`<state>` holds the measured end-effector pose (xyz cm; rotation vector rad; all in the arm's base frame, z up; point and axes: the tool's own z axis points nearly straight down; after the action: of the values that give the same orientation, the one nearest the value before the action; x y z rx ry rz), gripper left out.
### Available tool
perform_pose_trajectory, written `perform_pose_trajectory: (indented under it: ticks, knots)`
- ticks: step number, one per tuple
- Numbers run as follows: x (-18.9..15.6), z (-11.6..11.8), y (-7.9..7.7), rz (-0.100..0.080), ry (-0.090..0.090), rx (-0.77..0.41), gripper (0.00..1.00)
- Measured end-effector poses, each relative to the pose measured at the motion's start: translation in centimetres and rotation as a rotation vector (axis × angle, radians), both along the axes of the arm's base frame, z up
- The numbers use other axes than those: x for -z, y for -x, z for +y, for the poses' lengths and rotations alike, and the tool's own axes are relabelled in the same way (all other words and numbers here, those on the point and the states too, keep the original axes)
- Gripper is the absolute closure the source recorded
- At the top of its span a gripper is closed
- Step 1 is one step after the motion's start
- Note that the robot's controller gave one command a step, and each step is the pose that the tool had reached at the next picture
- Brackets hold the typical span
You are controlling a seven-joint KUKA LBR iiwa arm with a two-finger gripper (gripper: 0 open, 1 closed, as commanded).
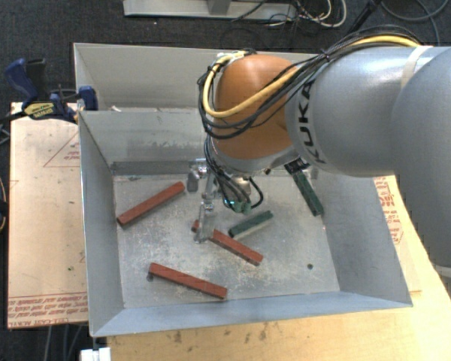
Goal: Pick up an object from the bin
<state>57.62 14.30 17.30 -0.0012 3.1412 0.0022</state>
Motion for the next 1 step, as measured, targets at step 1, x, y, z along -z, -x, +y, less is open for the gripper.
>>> perform_pose_trajectory:
  ticks: [1]
  knots:
    - [3.22,0.05,4.46,-0.005,-0.001,-0.001,0.00]
